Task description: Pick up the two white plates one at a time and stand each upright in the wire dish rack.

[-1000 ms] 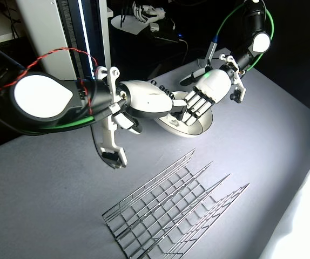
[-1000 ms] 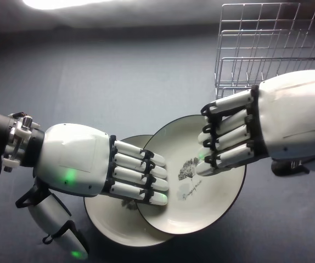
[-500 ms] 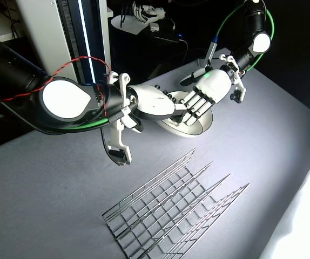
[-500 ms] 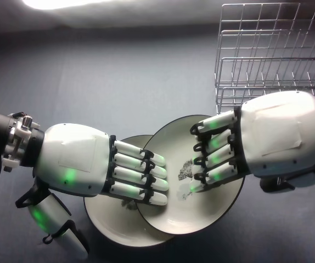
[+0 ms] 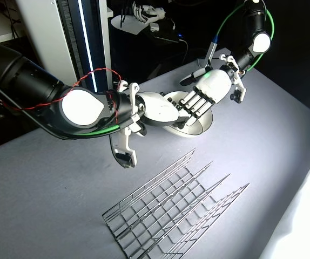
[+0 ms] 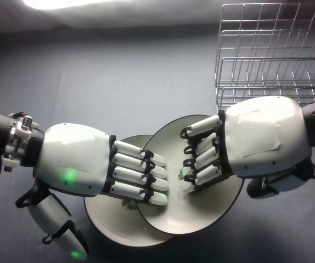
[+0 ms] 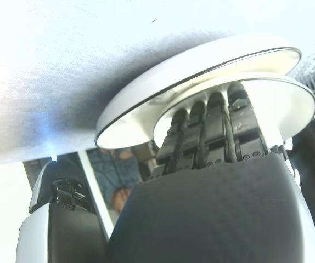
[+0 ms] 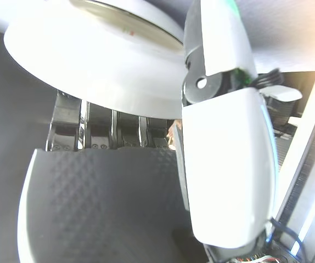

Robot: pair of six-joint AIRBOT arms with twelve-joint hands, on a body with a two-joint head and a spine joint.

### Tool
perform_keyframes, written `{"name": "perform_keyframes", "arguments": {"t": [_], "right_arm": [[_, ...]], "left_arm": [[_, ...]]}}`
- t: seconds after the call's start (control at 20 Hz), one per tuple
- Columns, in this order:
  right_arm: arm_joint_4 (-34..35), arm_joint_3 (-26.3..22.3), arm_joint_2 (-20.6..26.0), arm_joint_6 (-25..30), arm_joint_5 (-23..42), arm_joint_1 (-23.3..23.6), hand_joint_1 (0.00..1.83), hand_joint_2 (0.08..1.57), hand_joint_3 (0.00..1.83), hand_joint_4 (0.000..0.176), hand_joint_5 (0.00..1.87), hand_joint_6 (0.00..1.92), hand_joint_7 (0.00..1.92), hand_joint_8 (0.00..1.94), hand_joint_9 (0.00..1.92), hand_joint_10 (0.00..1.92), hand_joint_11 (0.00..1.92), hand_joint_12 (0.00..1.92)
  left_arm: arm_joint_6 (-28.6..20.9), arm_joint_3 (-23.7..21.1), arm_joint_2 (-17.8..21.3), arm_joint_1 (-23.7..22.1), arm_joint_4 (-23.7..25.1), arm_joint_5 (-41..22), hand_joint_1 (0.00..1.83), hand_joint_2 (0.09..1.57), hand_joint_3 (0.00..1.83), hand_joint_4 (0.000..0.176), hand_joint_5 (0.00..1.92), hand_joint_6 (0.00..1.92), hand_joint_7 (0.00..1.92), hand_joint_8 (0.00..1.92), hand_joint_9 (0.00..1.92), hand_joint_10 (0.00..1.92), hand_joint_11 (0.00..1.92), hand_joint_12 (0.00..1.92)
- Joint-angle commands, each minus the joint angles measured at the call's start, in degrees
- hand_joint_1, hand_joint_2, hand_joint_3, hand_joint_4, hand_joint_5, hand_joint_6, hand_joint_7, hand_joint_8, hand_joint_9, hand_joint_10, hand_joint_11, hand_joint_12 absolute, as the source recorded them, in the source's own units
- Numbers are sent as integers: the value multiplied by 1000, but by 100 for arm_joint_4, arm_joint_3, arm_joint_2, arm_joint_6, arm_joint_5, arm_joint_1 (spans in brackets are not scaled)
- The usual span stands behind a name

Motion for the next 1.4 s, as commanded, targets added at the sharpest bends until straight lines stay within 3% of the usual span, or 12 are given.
{"name": "perform_keyframes", "arguments": {"t": [0.0, 0.05, 0.15, 0.3, 0.35, 0.4, 0.45, 0.5, 0.6, 0.85, 1.0, 1.35], "right_arm": [[230, 28, 0, -18, 203, 52, 1213, 970, 1, 0, 590, 23, 671, 15, 616, 27, 169, 1140], [230, 51, -32, -18, 183, 64, 1213, 970, 1, 0, 590, 23, 671, 15, 616, 27, 169, 1140], [230, 98, -75, -19, 152, 81, 1234, 1039, 10, 0, 762, 55, 819, 33, 780, 67, 292, 1259], [231, 133, -100, -22, 128, 85, 1230, 1048, 7, 0, 882, 85, 930, 56, 883, 100, 447, 1248], [231, 135, -103, -22, 123, 85, 1171, 1128, 0, 0, 920, 848, 968, 40, 914, 100, 512, 1222], [231, 136, -104, -22, 119, 85, 1198, 1126, 26, 0, 890, 1090, 963, 806, 972, 116, 589, 1219], [231, 137, -104, -23, 118, 85, 1206, 1134, 7, 21, 911, 1089, 958, 984, 1043, 147, 674, 1240], [231, 136, -104, -25, 118, 85, 1344, 1090, 18, 0, 972, 974, 1033, 944, 956, 875, 805, 1238], [231, 136, -101, -25, 118, 82, 1381, 1097, 1, 0, 921, 910, 1012, 934, 1007, 1151, 876, 1313], [235, 136, -99, -25, 120, 153, 1383, 1094, 1, 0, 924, 952, 1040, 903, 985, 1129, 878, 1303], [282, 134, -98, -25, 132, 205, 1378, 1110, 2, 0, 887, 1035, 1028, 940, 929, 1164, 838, 1297], [707, 133, -14, -25, 228, 356, 1378, 1105, 0, 0, 920, 1031, 1023, 896, 935, 1169, 836, 1305]], "left_arm": [[-13, 9, -64, 6, 32, 174, 0, 1042, 2, 0, 0, 0, 0, 0, 0, 0, 0, 0], [-13, 15, -64, 6, 32, 168, 0, 1042, 2, 0, 0, 0, 0, 0, 0, 0, 0, 0], [-13, 20, -63, 7, 32, 167, 0, 1036, 0, 0, 0, 0, 0, 0, 0, 0, 0, 0], [-13, 24, -67, 7, 32, 167, 0, 1033, 0, 0, 0, 0, 0, 0, 0, 0, 0, 0], [-13, 28, -71, 8, 32, 167, 0, 1033, 0, 0, 0, 0, 0, 0, 0, 0, 0, 0], [-12, 31, -73, 8, 32, 167, 0, 1034, 0, 0, 0, 0, 0, 0, 0, 0, 0, 0], [-12, 32, -74, 8, 32, 167, 0, 1027, 0, 0, 0, 0, 0, 0, 0, 0, 0, 0], [-12, 35, -73, 8, 32, 167, 0, 1027, 0, 0, 0, 0, 0, 0, 0, 0, 0, 0], [-12, 33, -58, 7, 31, 166, 0, 1039, 2, 0, 0, 0, 0, 0, 0, 0, 0, 0], [-20, -136, 205, -65, -136, 208, 0, 1025, 0, 0, 0, 0, 0, 0, 0, 0, 0, 0], [-40, -315, 509, -198, -308, 202, 0, 1026, 0, 0, 0, 0, 0, 0, 0, 0, 0, 0], [-499, -768, 1413, -647, -449, 115, 0, 1029, 0, 0, 0, 0, 0, 0, 0, 0, 0, 0]]}}
